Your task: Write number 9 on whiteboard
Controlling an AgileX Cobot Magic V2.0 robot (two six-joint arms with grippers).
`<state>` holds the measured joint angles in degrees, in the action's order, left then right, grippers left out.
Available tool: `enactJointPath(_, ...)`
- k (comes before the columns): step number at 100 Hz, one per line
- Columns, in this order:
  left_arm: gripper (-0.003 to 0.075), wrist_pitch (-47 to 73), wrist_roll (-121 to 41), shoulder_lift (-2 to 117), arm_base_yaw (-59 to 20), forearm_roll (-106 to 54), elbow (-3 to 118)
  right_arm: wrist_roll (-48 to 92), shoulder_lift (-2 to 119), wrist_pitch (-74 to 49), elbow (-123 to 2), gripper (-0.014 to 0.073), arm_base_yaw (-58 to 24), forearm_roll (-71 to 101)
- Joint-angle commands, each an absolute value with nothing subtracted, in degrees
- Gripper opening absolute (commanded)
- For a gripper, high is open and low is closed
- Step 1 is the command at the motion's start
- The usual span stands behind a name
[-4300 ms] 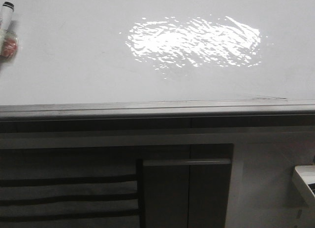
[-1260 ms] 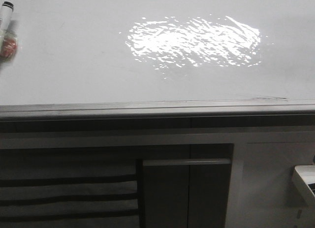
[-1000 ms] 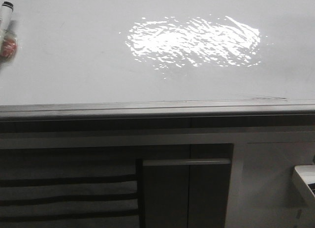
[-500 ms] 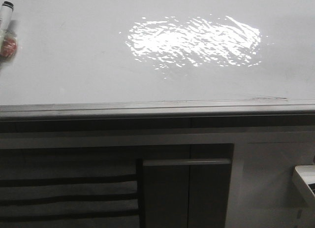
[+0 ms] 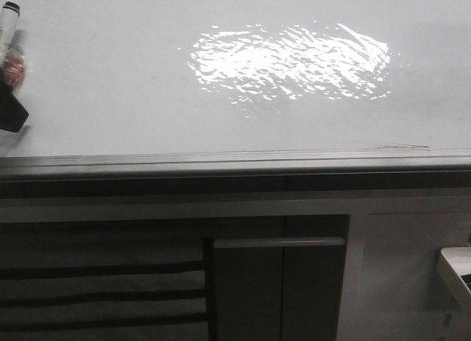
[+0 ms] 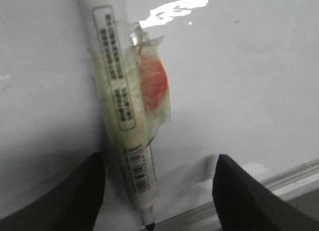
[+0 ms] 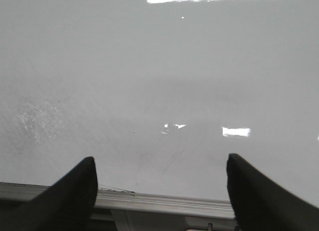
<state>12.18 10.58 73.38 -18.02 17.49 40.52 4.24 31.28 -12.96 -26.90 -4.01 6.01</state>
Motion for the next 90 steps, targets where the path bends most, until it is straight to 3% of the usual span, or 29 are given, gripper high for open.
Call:
enactJointPath(1,0.0371,8.4,11.0,73.6,-18.4,17.9,43.1,4.5,31.9,-8.4,-29.0,0.0478,-3.9,6.2)
enactJointPath(29,0.0124,7.5,11.0,73.5,-18.4,17.9,43.3,4.5,31.9,-8.2,-29.0,0.0478,-3.9,6.2)
enactJointPath(56,0.0004,7.8,11.0,73.5,-18.4,17.9,43.3,4.5,31.9,-8.8,-29.8,0.0478,-3.9,6.5)
enactJointPath(70,-0.002,14.5,11.0,71.5,-18.9,17.7,45.1,4.5,32.9,-22.8,-36.4,0.0478,-3.9,6.7)
enactJointPath(90,-0.002,37.9,0.0,69.6,-24.8,13.1,55.2,8.5,40.0,-43.8,-47.9,0.0478,-4.1,9.9)
